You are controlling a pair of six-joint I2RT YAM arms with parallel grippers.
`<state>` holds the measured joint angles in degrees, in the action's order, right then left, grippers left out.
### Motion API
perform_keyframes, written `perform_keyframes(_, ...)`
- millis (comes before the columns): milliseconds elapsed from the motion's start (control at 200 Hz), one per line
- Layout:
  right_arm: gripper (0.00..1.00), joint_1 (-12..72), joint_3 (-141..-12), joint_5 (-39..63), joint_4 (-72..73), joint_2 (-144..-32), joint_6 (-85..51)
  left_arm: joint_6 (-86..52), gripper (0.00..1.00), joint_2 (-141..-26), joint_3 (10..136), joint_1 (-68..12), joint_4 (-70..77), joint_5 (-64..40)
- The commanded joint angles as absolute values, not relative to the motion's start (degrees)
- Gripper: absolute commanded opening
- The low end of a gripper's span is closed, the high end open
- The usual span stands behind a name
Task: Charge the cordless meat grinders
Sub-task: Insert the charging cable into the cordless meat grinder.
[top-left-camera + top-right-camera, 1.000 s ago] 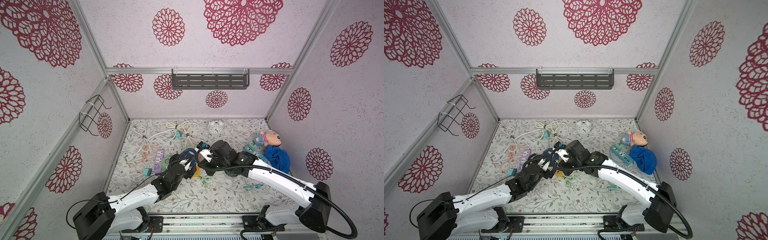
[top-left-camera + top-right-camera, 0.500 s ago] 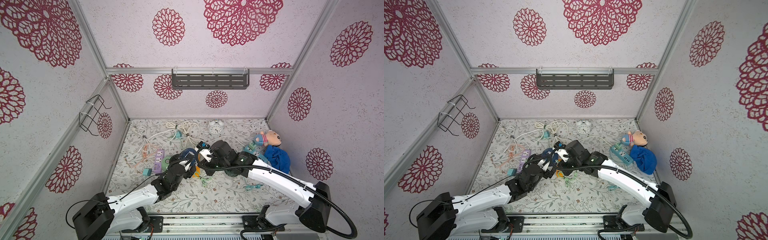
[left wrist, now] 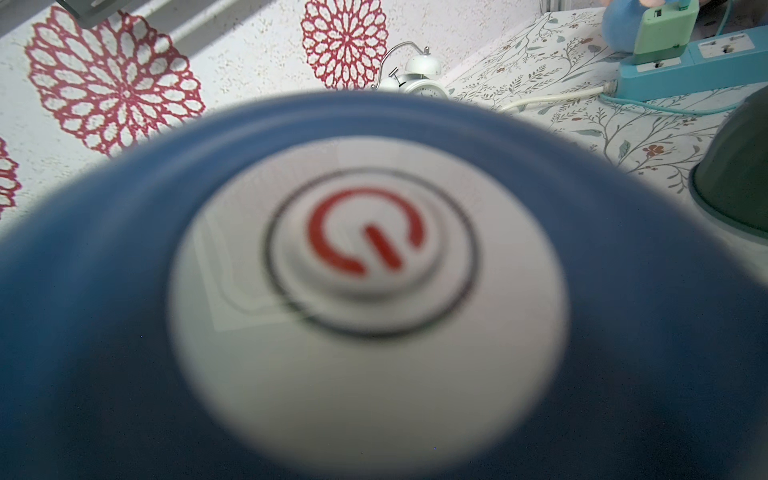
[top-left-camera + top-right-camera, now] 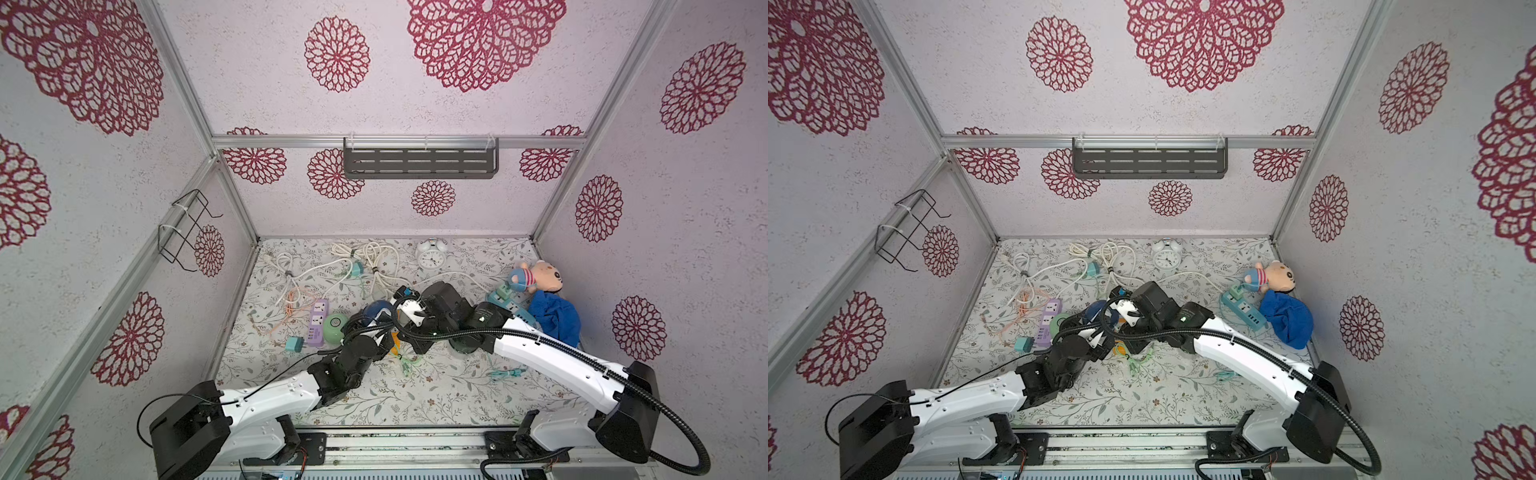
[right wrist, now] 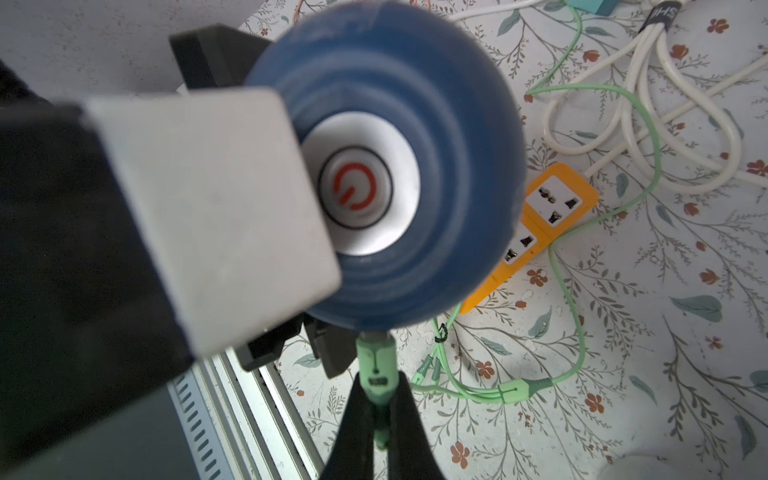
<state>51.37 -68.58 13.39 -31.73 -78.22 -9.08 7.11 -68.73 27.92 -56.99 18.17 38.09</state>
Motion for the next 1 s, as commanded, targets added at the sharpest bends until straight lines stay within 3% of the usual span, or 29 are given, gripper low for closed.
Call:
perform_keyframes(0,0.00,49.5,-72.0,12.3,-22.4,-77.4,-9.4,9.4,0.78,-69.1,29.1,-61.4,17.3,31.3)
perform_keyframes(430,0.00,47.2,-73.8,13.7,-28.4,-78.2,-2.7,6.8,0.78,-68.1,28.6,-62.0,14.5,28.0)
perform_keyframes(996,0.00,46.4,-75.6,14.5,-24.1,-80.0,-5.6,6.8,0.78,-73.0,30.2,-64.3,17.2,29.3)
